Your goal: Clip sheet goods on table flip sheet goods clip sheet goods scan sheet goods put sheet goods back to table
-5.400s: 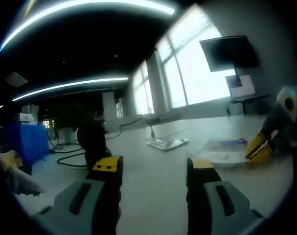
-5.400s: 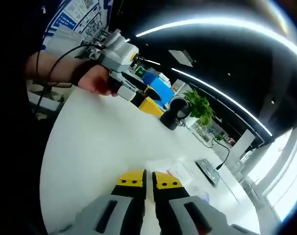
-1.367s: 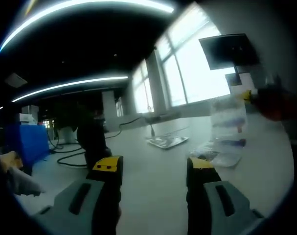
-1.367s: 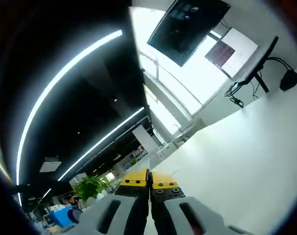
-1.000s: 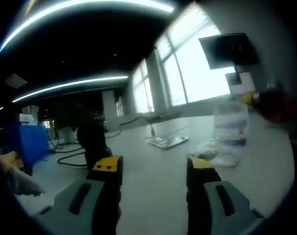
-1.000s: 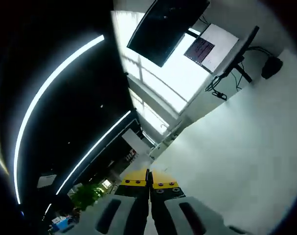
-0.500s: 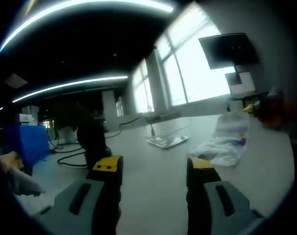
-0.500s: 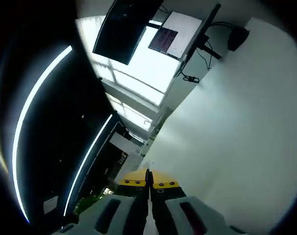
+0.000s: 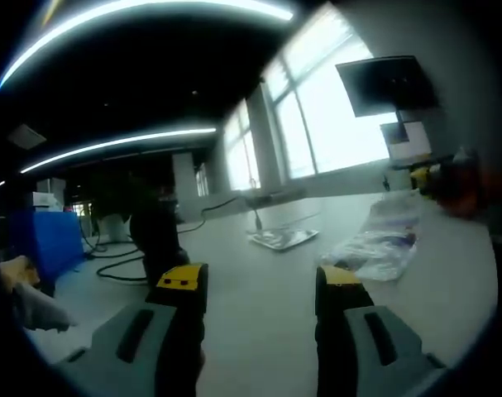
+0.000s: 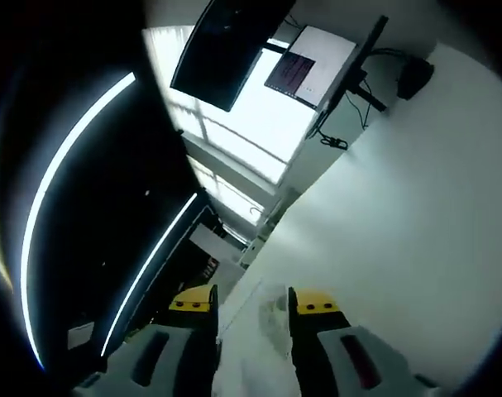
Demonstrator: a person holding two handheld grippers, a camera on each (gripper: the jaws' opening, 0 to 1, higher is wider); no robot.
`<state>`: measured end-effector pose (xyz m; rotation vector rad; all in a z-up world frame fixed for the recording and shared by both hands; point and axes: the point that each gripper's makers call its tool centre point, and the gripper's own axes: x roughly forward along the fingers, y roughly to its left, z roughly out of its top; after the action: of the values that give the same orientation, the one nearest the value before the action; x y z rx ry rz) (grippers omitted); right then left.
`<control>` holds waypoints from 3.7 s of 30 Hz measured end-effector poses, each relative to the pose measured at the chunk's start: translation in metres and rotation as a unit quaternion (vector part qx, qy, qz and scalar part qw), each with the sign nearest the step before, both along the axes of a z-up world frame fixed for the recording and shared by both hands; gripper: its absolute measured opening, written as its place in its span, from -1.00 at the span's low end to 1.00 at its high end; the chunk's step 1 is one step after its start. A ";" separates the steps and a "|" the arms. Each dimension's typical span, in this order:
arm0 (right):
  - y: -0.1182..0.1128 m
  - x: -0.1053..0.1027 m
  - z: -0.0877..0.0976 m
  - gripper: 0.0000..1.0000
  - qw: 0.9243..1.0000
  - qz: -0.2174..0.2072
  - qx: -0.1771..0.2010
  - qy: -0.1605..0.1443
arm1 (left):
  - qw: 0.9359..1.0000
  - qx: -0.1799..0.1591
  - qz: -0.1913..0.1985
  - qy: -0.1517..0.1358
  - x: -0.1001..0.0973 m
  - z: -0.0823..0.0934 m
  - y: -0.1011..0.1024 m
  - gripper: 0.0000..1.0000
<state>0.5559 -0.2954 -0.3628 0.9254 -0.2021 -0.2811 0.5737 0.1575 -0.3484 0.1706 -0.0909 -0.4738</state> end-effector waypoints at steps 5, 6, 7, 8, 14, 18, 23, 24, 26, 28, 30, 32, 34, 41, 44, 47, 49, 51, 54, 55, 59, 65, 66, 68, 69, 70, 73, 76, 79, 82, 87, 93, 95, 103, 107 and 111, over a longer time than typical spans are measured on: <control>-0.004 -0.003 0.003 -0.03 1.000 -0.008 -0.027 0.003 | 1.000 0.000 0.000 0.000 0.000 0.000 0.000 -0.11; -0.003 -0.005 0.007 -0.02 0.999 -0.009 -0.046 0.002 | 1.000 0.000 0.000 0.000 0.000 0.000 0.000 -0.11; -0.001 -0.006 0.010 -0.01 0.998 -0.009 -0.060 0.002 | 1.000 0.000 0.000 0.000 0.000 0.000 0.000 -0.11; -0.001 -0.006 0.012 -0.01 0.998 -0.009 -0.070 0.001 | 1.000 0.000 0.000 0.000 0.000 0.000 0.000 -0.11; 0.006 0.000 0.037 0.13 0.989 0.007 -0.149 -0.015 | 1.000 0.001 0.000 0.000 0.000 0.000 0.000 -0.11; 0.017 0.007 0.055 0.13 0.983 0.032 -0.177 -0.027 | 1.000 -0.001 0.002 0.000 0.001 0.000 0.001 -0.11; 0.024 0.018 0.065 0.09 0.976 0.062 -0.208 -0.025 | 1.000 0.000 0.002 0.000 0.001 0.000 0.001 -0.11; 0.028 0.019 0.068 0.09 0.973 0.072 -0.219 -0.027 | 1.000 0.000 0.002 0.000 0.001 0.000 0.001 -0.11; 0.032 0.021 0.074 0.09 0.965 0.084 -0.247 -0.029 | 1.000 -0.001 0.002 0.000 0.001 0.000 0.001 -0.11; 0.038 0.025 0.077 0.11 0.952 0.102 -0.289 -0.024 | 1.000 -0.001 0.002 0.000 0.002 0.000 0.001 -0.11; 0.043 0.029 0.078 0.12 0.930 0.109 -0.350 -0.006 | 1.000 -0.001 0.001 0.000 0.002 0.000 0.001 -0.11; 0.049 0.033 0.075 0.06 0.908 0.125 -0.400 0.014 | 1.000 -0.002 0.001 -0.001 0.002 0.001 0.001 -0.11; 0.055 0.036 0.072 0.07 0.889 0.145 -0.433 0.023 | 1.000 -0.002 0.001 -0.001 0.002 0.001 0.001 -0.11; 0.071 0.045 0.071 0.12 0.857 0.206 -0.471 0.036 | 1.000 -0.004 0.003 -0.001 0.003 0.001 0.002 -0.11; 0.072 0.050 0.066 0.11 0.837 0.236 -0.491 0.049 | 1.000 -0.003 0.003 -0.001 0.003 0.001 0.003 -0.11; 0.075 0.055 0.061 0.13 0.826 0.264 -0.495 0.057 | 1.000 -0.002 0.002 -0.001 0.003 0.000 0.002 -0.11; 0.077 0.058 0.059 0.15 0.821 0.278 -0.496 0.058 | 1.000 -0.001 0.002 -0.001 0.003 0.000 0.002 -0.11; 0.082 0.058 0.055 0.15 0.810 0.299 -0.501 0.060 | 1.000 -0.002 0.003 -0.001 0.002 0.001 0.002 -0.11; 0.087 0.059 0.047 0.18 0.789 0.335 -0.510 0.069 | 1.000 -0.001 0.003 -0.001 0.002 0.001 0.002 -0.11; 0.086 0.060 0.046 0.20 0.788 0.335 -0.511 0.069 | 1.000 -0.001 0.002 -0.001 0.002 0.000 0.002 -0.11; 0.092 0.057 0.033 0.23 0.755 0.388 -0.523 0.080 | 1.000 -0.001 0.002 -0.001 0.003 0.000 0.002 -0.11; 0.095 0.053 0.012 0.08 0.713 0.433 -0.543 0.095 | 1.000 0.000 0.002 -0.001 -0.001 0.002 -0.003 -0.11; 0.094 0.054 0.009 0.10 0.713 0.434 -0.542 0.099 | 1.000 0.000 0.002 -0.001 -0.001 0.002 -0.004 -0.11; 0.094 0.053 0.001 0.12 0.706 0.450 -0.536 0.105 | 1.000 0.000 0.001 -0.002 -0.003 0.003 -0.005 -0.11; 0.092 0.054 -0.006 0.15 0.699 0.458 -0.538 0.111 | 1.000 -0.001 0.001 -0.002 -0.002 0.003 -0.005 -0.11; 0.090 0.055 -0.011 0.18 0.690 0.464 -0.543 0.117 | 1.000 0.000 0.001 -0.002 -0.001 0.003 -0.004 -0.11; 0.086 0.054 -0.026 0.18 0.678 0.473 -0.546 0.134 | 1.000 0.000 0.002 -0.001 0.000 0.002 -0.002 -0.11; 0.082 0.053 -0.036 0.18 0.674 0.480 -0.542 0.146 | 1.000 0.000 0.002 -0.001 0.002 0.001 0.000 -0.11; 0.080 0.051 -0.039 0.19 0.677 0.478 -0.539 0.153 | 1.000 0.002 0.002 -0.001 0.002 0.000 0.001 -0.11; 0.078 0.053 -0.045 0.19 0.678 0.477 -0.535 0.163 | 1.000 0.002 0.002 -0.001 0.003 0.000 0.001 -0.11; 0.077 0.051 -0.054 0.19 0.684 0.484 -0.517 0.176 | 1.000 0.003 0.003 0.000 0.004 -0.001 0.003 -0.11; 0.076 0.047 -0.057 0.19 0.706 0.475 -0.490 0.190 | 1.000 0.004 0.003 0.000 0.005 -0.001 0.004 -0.11; 0.078 0.044 -0.057 0.19 0.712 0.466 -0.486 0.201 | 1.000 0.005 0.003 0.000 0.005 -0.002 0.004 -0.11; 0.083 0.036 -0.057 0.19 0.742 0.426 -0.474 0.205 | 1.000 0.005 0.003 -0.001 0.002 0.000 0.000 -0.11; 0.086 0.029 -0.057 0.19 0.748 0.412 -0.471 0.222 | 1.000 0.004 0.003 -0.002 0.000 0.001 -0.001 -0.11; 0.087 0.029 -0.057 0.19 0.753 0.401 -0.467 0.231 | 1.000 0.002 0.002 -0.001 0.000 0.000 -0.002 -0.11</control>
<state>0.5844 -0.2084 -0.4196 -0.1396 0.5005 0.3959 0.5738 0.1555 -0.3481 0.1756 -0.0911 -0.4691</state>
